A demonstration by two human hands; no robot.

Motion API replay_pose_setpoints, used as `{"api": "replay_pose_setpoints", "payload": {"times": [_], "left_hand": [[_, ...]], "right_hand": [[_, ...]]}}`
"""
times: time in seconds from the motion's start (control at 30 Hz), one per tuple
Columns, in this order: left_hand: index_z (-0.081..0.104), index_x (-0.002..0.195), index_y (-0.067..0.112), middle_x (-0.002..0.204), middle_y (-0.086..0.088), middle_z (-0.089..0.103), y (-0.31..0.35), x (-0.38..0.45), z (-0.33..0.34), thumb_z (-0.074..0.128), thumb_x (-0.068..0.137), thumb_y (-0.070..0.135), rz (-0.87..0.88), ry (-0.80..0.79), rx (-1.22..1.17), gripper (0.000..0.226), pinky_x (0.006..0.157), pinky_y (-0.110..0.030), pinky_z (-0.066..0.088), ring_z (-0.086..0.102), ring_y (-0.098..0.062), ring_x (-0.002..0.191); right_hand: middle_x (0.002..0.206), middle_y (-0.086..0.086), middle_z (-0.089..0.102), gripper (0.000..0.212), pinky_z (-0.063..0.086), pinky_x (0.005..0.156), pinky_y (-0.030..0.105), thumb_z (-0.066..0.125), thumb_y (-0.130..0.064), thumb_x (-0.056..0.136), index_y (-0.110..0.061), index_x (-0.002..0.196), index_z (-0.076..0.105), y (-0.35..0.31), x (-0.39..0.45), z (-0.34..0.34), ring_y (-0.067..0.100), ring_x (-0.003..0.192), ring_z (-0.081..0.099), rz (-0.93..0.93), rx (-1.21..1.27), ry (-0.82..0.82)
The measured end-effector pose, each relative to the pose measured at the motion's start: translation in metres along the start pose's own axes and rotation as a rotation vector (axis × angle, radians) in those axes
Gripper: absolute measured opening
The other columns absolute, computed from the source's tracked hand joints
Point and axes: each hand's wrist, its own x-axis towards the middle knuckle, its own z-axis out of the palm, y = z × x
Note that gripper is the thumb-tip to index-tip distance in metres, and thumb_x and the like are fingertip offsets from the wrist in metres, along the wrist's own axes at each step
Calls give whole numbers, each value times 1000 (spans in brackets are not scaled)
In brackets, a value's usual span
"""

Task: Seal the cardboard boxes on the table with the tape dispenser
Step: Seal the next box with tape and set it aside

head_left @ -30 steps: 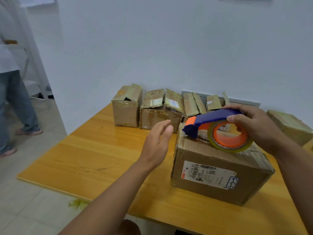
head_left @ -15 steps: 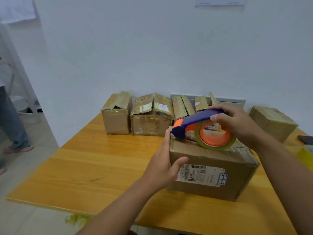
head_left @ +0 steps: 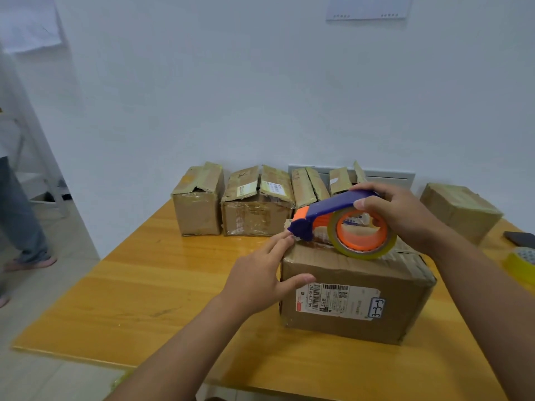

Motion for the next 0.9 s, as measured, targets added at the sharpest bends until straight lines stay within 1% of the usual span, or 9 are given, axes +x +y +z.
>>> {"api": "replay_pose_setpoints", "payload": {"times": [0.13,0.23,0.33,0.47,0.57,0.63,0.73,0.83,0.9], "left_hand": [[36,146,29,153,19,33,0,3,-6,30,79,86,40,-11,117,88,75,-24,52,56,-6,115],[38,145,30,154,21,31,2,3,-10,28,80,87,49,-19,157,87,70,-23,51,58,-5,110],[38,142,28,153,20,31,3,5,-11,32,81,85,43,-32,148,84,68,-21,46,55,-4,110],[32,142,28,141,13,38,2,11,-11,50,74,83,-4,-93,-69,89,90,-23,43,42,-5,122],[29,148,29,156,16,24,0,15,-12,49,68,87,2,-124,-99,101,113,-31,31,20,0,141],[32,148,27,158,17,19,-2,17,-16,46,68,87,16,-145,-76,101,116,-30,22,10,6,141],[38,146,26,154,12,35,-13,17,-26,39,68,91,47,-121,19,102,115,-28,21,28,-2,141],[41,142,29,143,13,49,-29,14,-31,39,70,92,50,-98,50,95,103,-24,33,47,-9,128],[40,144,30,146,13,46,-32,11,-32,35,70,93,38,-115,62,97,100,-24,35,46,-9,128]], "right_hand": [[108,-4,64,28,47,69,20,69,-29,89,-32,116,63,1,3,-7,14,96,61,-3,-25,-44],[108,-2,66,46,49,74,27,68,-44,74,-30,117,65,2,0,-16,16,97,62,13,-15,-50],[105,-2,66,50,46,70,25,64,-48,69,-32,117,64,4,-3,-20,12,88,61,8,13,-77],[105,-3,65,44,45,68,23,60,-43,73,-34,116,63,9,-5,-16,9,84,60,-7,60,-45],[106,-1,65,46,46,66,20,61,-40,74,-29,118,64,14,-6,-8,7,82,61,-22,108,37],[103,-1,65,46,47,62,14,62,-38,73,-25,118,65,13,-6,-1,0,76,62,-36,156,83],[108,-1,65,43,52,67,18,64,-42,72,-32,113,64,8,-1,13,9,89,64,-53,144,98],[113,1,63,47,56,80,38,66,-49,69,-33,113,65,3,8,26,21,99,63,-66,117,67],[111,0,63,45,56,84,44,65,-46,72,-32,115,65,1,12,27,24,100,63,-55,113,54]]}}
